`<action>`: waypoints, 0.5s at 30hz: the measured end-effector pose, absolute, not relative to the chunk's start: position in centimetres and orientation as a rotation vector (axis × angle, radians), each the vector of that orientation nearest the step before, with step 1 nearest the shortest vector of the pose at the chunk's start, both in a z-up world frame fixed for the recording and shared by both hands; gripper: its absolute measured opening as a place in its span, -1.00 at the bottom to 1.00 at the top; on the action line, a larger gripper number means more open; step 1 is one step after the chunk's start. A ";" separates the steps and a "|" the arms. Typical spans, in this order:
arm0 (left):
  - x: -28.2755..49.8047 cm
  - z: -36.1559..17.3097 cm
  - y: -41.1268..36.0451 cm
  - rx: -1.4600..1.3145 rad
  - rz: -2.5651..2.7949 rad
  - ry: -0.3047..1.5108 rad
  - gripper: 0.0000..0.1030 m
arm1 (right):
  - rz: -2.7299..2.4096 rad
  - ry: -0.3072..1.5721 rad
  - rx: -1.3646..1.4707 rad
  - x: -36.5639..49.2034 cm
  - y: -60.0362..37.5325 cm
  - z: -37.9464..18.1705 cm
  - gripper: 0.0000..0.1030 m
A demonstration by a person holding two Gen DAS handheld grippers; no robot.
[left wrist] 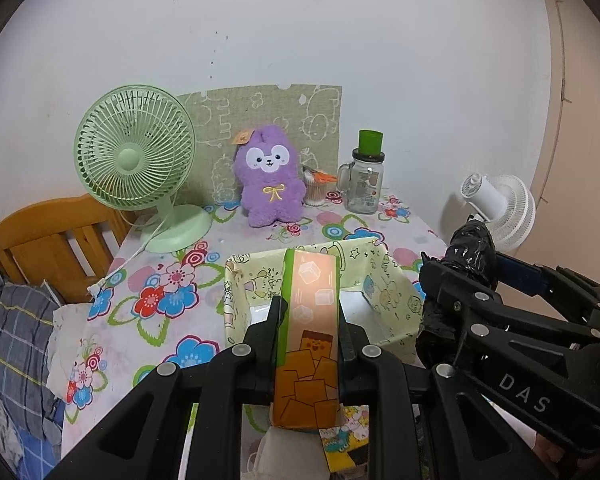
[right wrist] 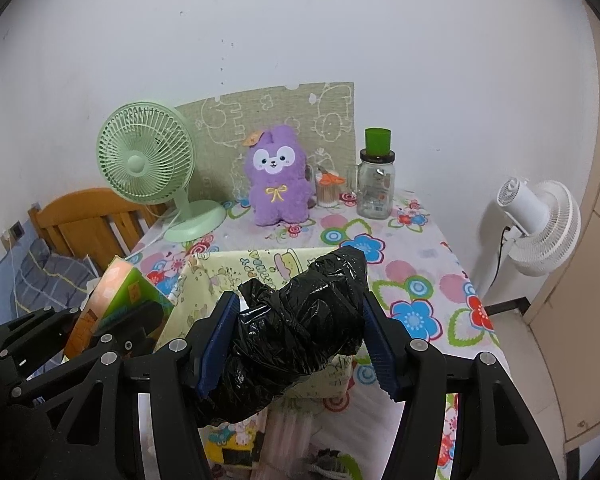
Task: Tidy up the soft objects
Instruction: 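Carry the tissue box and black bundle into the fabric box and release both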
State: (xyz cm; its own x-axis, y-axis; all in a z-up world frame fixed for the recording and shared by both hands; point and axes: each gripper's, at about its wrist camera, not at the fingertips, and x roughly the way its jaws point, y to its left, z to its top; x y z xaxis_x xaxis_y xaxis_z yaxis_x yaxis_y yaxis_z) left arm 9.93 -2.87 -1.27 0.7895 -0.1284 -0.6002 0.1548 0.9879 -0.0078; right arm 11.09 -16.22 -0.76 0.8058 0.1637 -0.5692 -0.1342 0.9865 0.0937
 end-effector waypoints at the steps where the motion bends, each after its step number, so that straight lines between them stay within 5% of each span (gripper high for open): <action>1: 10.2 -1.4 -2.8 0.042 -0.152 0.648 -0.64 | 0.161 0.615 0.048 11.4 -16.2 -0.8 0.24; 15: 14.0 -3.2 -2.8 0.039 -0.151 0.712 -0.63 | 0.202 0.643 0.040 15.4 -15.2 -1.7 0.24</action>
State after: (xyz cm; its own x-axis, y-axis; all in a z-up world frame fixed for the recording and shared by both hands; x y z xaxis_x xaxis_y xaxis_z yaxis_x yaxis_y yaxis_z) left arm 13.98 -2.75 -3.18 0.7467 -0.1247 -0.6533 0.1513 0.9884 -0.0158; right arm 15.39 -15.25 -1.75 0.7812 0.1998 -0.5915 -0.1750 0.9795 0.0998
